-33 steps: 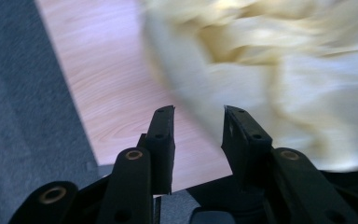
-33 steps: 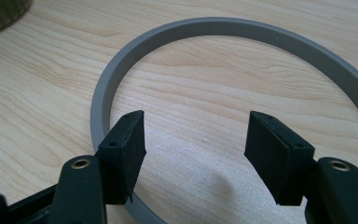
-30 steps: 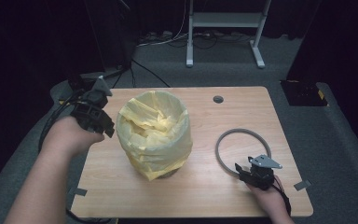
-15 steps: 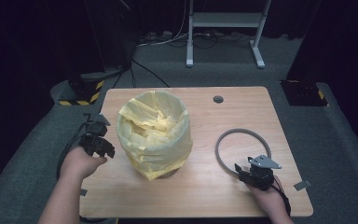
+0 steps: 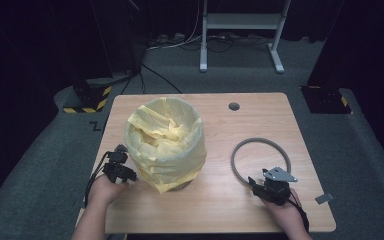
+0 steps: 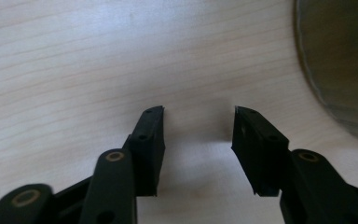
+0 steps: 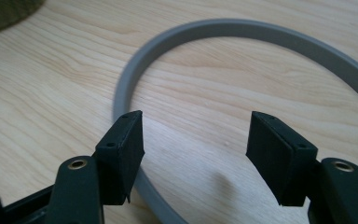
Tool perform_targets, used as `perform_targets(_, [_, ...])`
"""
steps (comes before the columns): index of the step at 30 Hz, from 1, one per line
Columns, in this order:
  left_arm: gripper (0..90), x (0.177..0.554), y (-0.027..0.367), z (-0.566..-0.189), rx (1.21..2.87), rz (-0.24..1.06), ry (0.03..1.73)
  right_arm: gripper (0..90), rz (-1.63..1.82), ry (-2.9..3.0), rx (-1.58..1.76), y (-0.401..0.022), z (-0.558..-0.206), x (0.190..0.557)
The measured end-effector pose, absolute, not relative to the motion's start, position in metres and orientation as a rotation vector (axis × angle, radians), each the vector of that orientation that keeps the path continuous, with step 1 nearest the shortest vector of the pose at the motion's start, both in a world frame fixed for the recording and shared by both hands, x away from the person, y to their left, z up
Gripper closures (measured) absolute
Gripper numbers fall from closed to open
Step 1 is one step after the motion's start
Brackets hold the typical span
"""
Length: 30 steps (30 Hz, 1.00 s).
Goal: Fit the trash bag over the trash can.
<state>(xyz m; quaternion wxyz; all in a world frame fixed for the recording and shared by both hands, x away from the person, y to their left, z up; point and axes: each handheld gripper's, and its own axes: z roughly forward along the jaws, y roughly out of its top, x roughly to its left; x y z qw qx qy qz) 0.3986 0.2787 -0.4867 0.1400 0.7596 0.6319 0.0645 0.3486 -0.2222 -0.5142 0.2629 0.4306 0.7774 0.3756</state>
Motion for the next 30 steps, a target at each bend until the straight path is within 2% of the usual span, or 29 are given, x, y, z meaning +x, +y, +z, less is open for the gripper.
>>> perform_targets(2, [52.4,0.397,0.274,-0.49,2.239,0.297,1.742,35.8,1.039,2.104,1.155,-0.217,-0.512,0.347])
perform_targets(3, [49.2,0.396,0.274,-0.491,2.248,0.323,1.704,35.7,1.084,2.117,1.164,-0.213,-0.509,0.346])
perform_targets(7, [44.5,0.397,0.277,-0.498,2.173,0.403,1.633,35.6,1.154,2.113,1.138,-0.19,-0.496,0.349])
perform_targets(10, [43.4,0.396,0.28,-0.506,2.041,0.512,1.613,38.5,1.184,2.116,1.082,-0.163,-0.484,0.356])
perform_targets(15, [52.6,0.399,0.273,-0.516,1.926,0.61,1.57,49.7,1.207,2.046,1.078,-0.121,-0.469,0.386])
perform_targets(16, [54.6,0.401,0.272,-0.517,1.901,0.613,1.571,50.1,1.204,2.046,1.081,-0.118,-0.468,0.39])
perform_targets(18, [58.8,0.405,0.274,-0.519,1.801,0.53,1.582,50.7,1.186,2.047,1.089,-0.102,-0.469,0.404])
perform_targets(20, [66.5,0.41,0.274,-0.521,1.707,0.331,1.558,51.1,1.181,2.058,1.105,-0.091,-0.473,0.412])
perform_targets(21, [67.5,0.411,0.27,-0.522,1.717,0.313,1.54,51.2,1.185,2.069,1.111,-0.087,-0.475,0.415])
perform_targets(23, [75.6,0.41,0.267,-0.523,1.726,0.321,1.527,51.2,1.189,2.086,1.115,-0.081,-0.48,0.417])
perform_targets(30, [76.5,0.408,0.25,-0.523,1.772,0.344,1.477,49.6,1.196,2.1,1.086,-0.079,-0.487,0.405])
